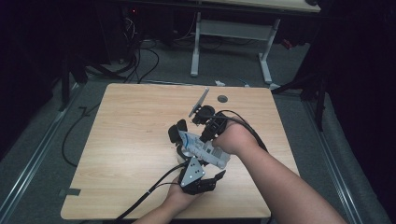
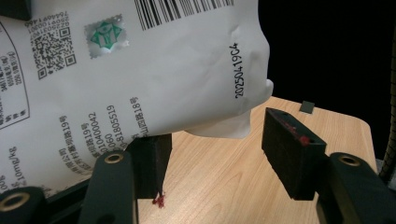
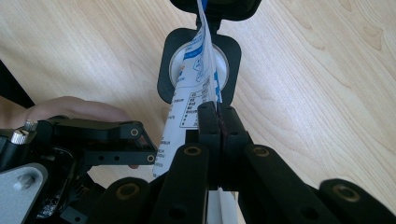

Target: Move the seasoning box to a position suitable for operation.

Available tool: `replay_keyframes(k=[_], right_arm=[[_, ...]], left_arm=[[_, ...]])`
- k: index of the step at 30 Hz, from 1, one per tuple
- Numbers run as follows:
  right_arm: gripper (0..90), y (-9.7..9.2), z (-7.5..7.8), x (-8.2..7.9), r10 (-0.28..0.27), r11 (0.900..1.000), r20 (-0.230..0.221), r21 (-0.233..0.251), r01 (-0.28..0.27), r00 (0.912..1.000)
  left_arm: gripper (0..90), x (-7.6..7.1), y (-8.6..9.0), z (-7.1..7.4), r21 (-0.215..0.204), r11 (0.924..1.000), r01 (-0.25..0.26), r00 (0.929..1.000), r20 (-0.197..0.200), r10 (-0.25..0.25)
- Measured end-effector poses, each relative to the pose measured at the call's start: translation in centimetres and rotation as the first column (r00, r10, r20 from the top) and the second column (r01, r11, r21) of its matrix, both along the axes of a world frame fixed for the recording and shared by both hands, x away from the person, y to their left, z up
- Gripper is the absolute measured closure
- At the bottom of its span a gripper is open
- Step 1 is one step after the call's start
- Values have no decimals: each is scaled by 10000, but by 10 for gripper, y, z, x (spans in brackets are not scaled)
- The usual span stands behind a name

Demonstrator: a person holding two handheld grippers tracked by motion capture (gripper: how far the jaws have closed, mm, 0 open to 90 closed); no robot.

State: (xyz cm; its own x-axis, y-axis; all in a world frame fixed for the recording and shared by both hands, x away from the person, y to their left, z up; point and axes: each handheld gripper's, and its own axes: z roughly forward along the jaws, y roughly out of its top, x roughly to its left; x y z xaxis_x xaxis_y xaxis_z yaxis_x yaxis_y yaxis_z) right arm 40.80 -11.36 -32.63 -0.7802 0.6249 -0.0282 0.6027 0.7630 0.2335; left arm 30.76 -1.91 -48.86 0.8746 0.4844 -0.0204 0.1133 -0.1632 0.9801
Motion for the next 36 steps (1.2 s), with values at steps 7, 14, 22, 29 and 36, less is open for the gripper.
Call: replay_keyframes(k=[7, 14, 22, 29, 36], right_arm=[[900, 0, 0, -1, -9, 10000, 1, 10, 9, 10000], [900, 0, 0, 0, 45, 10000, 34, 0, -45, 10000], [900, -2, -1, -2, 42, 10000, 25, 36, -42, 10000], [900, -4, -4, -5, 35, 9998, -26, 209, -34, 10000], [900, -7, -6, -7, 29, 9994, -37, 350, -28, 10000]], left_arm=[[433, 0, 0, 0, 11, 10000, -9, 10000, 11, 9], [435, 0, 0, 0, -1, 10000, -3, 10000, 29, 3], [439, -1, 1, -4, 101, 9999, 7, 10000, 71, -8], [447, -3, 5, -9, 189, 9998, -30, 10000, 26, 29], [452, -3, 9, -15, 255, 9997, -69, 9999, -125, 72]])
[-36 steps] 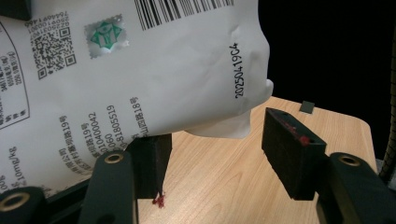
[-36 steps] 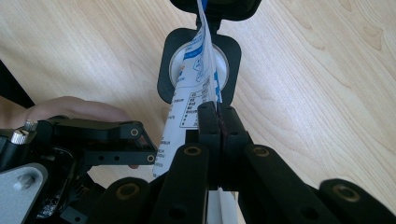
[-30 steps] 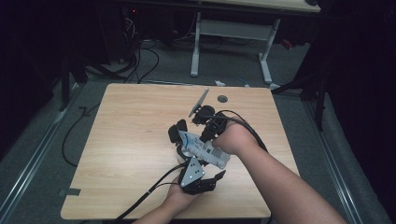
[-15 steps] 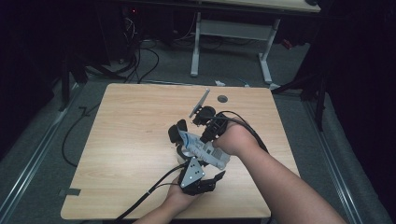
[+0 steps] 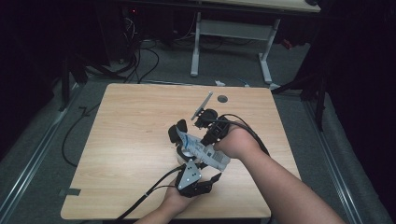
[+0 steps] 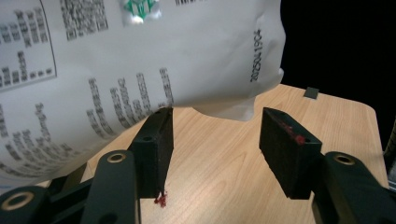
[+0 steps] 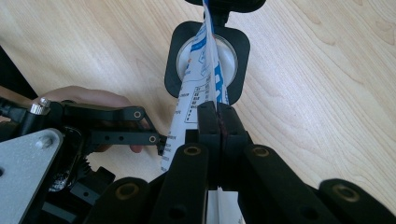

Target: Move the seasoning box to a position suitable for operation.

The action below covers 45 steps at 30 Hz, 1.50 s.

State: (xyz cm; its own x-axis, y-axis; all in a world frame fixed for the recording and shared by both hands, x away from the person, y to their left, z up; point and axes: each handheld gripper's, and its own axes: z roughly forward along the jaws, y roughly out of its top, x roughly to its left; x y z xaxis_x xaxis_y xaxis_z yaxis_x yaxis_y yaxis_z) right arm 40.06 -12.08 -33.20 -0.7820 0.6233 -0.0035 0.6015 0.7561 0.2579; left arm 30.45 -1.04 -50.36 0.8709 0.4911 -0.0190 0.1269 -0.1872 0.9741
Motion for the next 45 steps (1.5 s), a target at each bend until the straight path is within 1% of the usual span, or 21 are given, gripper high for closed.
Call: replay_keyframes(k=[1, 3, 5, 7, 9, 10, 11, 13, 15, 18, 19, 21, 25, 26, 33, 37, 38, 41, 43, 45], right_arm=[[900, 0, 0, -1, -77, 10000, -28, 32, 77, 10000], [900, -2, -1, 0, -25, 10000, 7, 40, 25, 10000], [900, -2, -2, -1, -90, 9999, -10, 61, 90, 10000], [900, -2, -3, 0, -91, 9999, 11, 91, 91, 10000], [900, -1, -4, 0, -94, 9999, 81, 86, 93, 9999], [900, -1, -4, 0, -122, 9999, 66, 111, 121, 9999], [900, -1, -4, 0, -138, 9999, 71, 86, 138, 9999], [900, 0, -4, 0, -127, 9999, 69, 103, 126, 9999], [900, 1, -5, -1, -158, 9998, 75, 131, 157, 9998], [900, 2, -4, -1, -117, 9998, 72, 145, 116, 9999], [900, 2, -5, -1, -110, 9998, 104, 148, 109, 9999], [900, 2, -5, -2, -113, 9998, 102, 159, 111, 9999], [900, 1, -8, -2, -125, 9997, 91, 208, 123, 9999], [900, 0, -8, -2, -179, 9996, 61, 204, 177, 9998], [900, -4, -9, -3, -241, 9993, 79, 278, 239, 9997], [900, -5, -9, -5, -287, 9992, 101, 284, 284, 9995], [900, -5, -10, -5, -235, 9994, 77, 247, 233, 9997], [900, -7, -10, -6, -189, 9993, 144, 341, 184, 9997], [900, -7, -11, -6, -283, 9991, 111, 326, 279, 9995], [900, -9, -11, -7, -242, 9991, 126, 340, 238, 9996]], left_arm=[[452, 0, 0, -1, 27, 10000, 20, 10000, 0, -20], [451, -1, 1, -3, 99, 9999, 37, 10000, -24, -37], [447, -1, 0, -4, 81, 10000, 23, 10000, -83, -22], [429, -1, 0, -4, -66, 10000, 20, 9997, -249, -21], [412, 0, -2, -3, -212, 9998, -11, 9987, -511, 0], [408, 1, -2, -3, -220, 9998, -4, 9976, -694, -11], [405, 2, -3, -3, -210, 9998, -49, 9969, -792, 33], [394, 5, -5, -4, -205, 9998, -47, 9935, -1134, 24], [389, 7, -6, -5, -106, 9998, -167, 9918, -1270, 152], [373, 7, -9, -4, -96, 9999, -36, 9907, -1358, 22], [363, 7, -10, -4, -155, 9999, 33, 9899, -1415, -55], [357, 7, -12, -3, -161, 9999, -35, 9890, -1479, 11], [370, 11, -11, -2, -359, 9990, -260, 9828, -1836, 190], [374, 11, -10, -1, -381, 9990, -227, 9818, -1891, 151], [411, 10, -10, -3, -134, 9996, -257, 9845, -1738, 229], [445, 10, -8, -6, 18, 9994, -355, 9834, -1783, 352], [446, 11, -7, -7, 37, 9993, -367, 9827, -1816, 367], [451, 11, -6, -8, 144, 9992, -364, 9828, -1807, 384], [453, 11, -6, -9, 205, 9992, -350, 9828, -1809, 381], [457, 11, -6, -10, 230, 9990, -382, 9825, -1813, 418]])
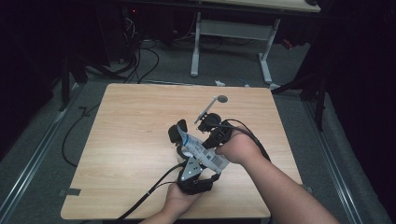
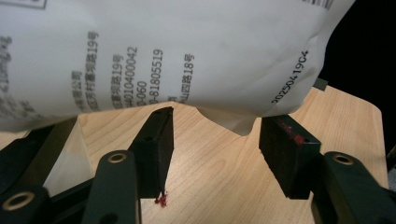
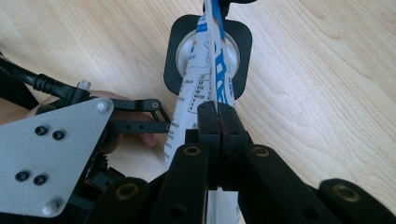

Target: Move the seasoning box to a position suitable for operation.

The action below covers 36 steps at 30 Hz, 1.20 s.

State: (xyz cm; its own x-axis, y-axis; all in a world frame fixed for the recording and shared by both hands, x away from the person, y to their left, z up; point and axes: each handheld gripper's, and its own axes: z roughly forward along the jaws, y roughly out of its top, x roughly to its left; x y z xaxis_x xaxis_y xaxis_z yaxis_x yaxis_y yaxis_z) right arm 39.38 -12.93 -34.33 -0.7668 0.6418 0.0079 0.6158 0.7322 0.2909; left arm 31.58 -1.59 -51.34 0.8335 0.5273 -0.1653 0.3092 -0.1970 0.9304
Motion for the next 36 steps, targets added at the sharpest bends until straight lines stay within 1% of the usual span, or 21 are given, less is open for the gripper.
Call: replay_keyframes(k=[1, 2, 5, 7, 8, 17, 19, 23, 27, 31, 36], right_arm=[[900, 0, 0, -1, -65, 10000, -39, 1, 65, 10000], [900, -1, 0, -1, -26, 10000, 32, 19, 26, 10000], [900, -3, 0, -2, -51, 9999, 27, 98, 51, 10000], [900, -4, -1, -3, -159, 9998, -38, 92, 159, 9999], [900, -5, -2, -3, -84, 9999, -7, 123, 84, 10000], [900, -13, -6, -7, -195, 9995, -82, 260, 197, 9998], [900, -14, -6, -8, -181, 9995, -26, 255, 182, 9998], [900, -15, -6, -8, -229, 9994, -68, 269, 230, 9997], [900, -15, -7, -8, -258, 9992, 24, 315, 257, 9997], [900, -16, -7, -8, -335, 9989, 80, 336, 332, 9994], [900, -17, -5, -7, -287, 9988, 178, 406, 279, 9994]], left_arm=[[461, 0, 0, -1, 26, 10000, -18, 10000, 1, 18], [464, 0, 0, -1, 54, 10000, -23, 10000, 3, 23], [466, 0, 0, -2, 181, 9998, -23, 10000, 41, 22], [467, -1, 0, -3, 246, 9997, -33, 10000, 57, 31], [470, -1, 1, -4, 292, 9996, -34, 10000, 42, 33], [480, 0, 0, -7, 642, 9979, -72, 10000, -18, 73], [483, 0, 1, -8, 692, 9975, -110, 9999, -34, 113], [486, 1, 1, -9, 701, 9974, -149, 9998, -79, 155], [490, 0, 2, -9, 718, 9974, -109, 9999, -67, 114], [471, 0, 5, -10, 724, 9974, 32, 10000, -81, -26], [449, -4, 10, -9, 694, 9971, 298, 9996, -2, -299]])
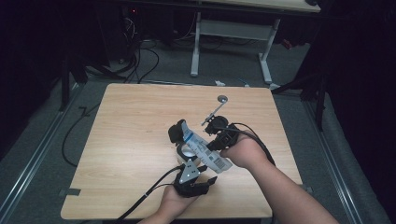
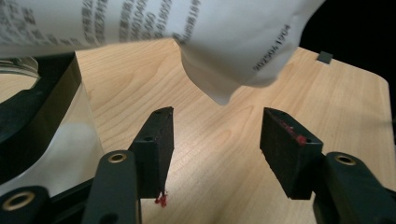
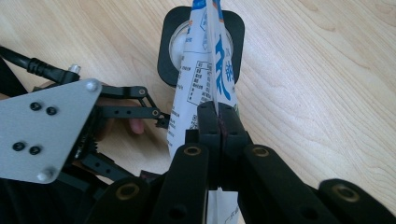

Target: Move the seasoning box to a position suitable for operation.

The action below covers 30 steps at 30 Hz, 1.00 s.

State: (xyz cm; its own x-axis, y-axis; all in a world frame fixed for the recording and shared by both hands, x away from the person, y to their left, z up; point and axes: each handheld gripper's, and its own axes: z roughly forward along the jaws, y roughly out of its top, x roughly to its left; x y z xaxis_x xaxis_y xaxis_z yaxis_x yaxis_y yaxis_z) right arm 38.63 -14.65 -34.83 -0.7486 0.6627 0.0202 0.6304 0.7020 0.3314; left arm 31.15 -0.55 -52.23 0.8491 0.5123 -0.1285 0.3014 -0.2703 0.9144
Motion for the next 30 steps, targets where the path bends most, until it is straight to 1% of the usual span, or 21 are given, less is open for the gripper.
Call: replay_keyframes(k=[6, 9, 12, 13, 16, 17, 18, 19, 21, 23, 26, 27, 30], right_arm=[[900, -1, 1, -1, -24, 10000, -69, -36, 24, 10000], [900, -2, 0, -1, -62, 10000, -93, -64, 61, 9999], [900, -4, 1, -1, -92, 10000, -116, -36, 91, 9999], [900, -5, 1, -1, -45, 10000, -58, -55, 45, 10000], [900, -8, 2, -1, -128, 9999, -62, -101, 128, 9999], [900, -10, 1, -1, -109, 9999, -58, -110, 109, 9999], [900, -11, 1, -2, -229, 9996, -82, -163, 228, 9997], [900, -13, 1, -1, -202, 9997, -70, -160, 201, 9998], [900, -16, 1, -2, -382, 9991, -65, -208, 381, 9992], [900, -20, 1, -1, -359, 9991, -19, -212, 359, 9994], [900, -25, 0, -1, -553, 9983, -18, -187, 552, 9985], [900, -26, 0, -1, -540, 9983, 17, -207, 540, 9985], [900, -31, 0, -1, -640, 9977, 20, -216, 641, 9979]], left_arm=[[427, -7, 15, 2, 97, 9999, 132, 9995, 287, -135], [424, -9, 25, 3, 118, 9998, 173, 9993, 338, -177], [410, -11, 37, 4, 160, 9997, 175, 9980, 601, -185], [410, -12, 41, 4, 124, 9998, 144, 9978, 646, -152], [407, -11, 50, 4, -13, 10000, 12, 9978, 668, -11], [407, -10, 53, 4, 81, 10000, -13, 9974, 726, 7], [408, -10, 55, 4, 115, 9999, -42, 9969, 785, 33], [407, -9, 57, 3, 97, 9999, -77, 9966, 820, 69], [411, -8, 60, 3, -5, 9999, -121, 9969, 784, 121], [412, -7, 62, 3, 9, 9999, -152, 9968, 786, 151], [411, -6, 65, 2, 3, 9999, -157, 9971, 746, 156], [411, -6, 66, 2, -3, 9999, -164, 9972, 725, 164], [410, -5, 70, 1, 27, 9999, -138, 9968, 793, 135]])
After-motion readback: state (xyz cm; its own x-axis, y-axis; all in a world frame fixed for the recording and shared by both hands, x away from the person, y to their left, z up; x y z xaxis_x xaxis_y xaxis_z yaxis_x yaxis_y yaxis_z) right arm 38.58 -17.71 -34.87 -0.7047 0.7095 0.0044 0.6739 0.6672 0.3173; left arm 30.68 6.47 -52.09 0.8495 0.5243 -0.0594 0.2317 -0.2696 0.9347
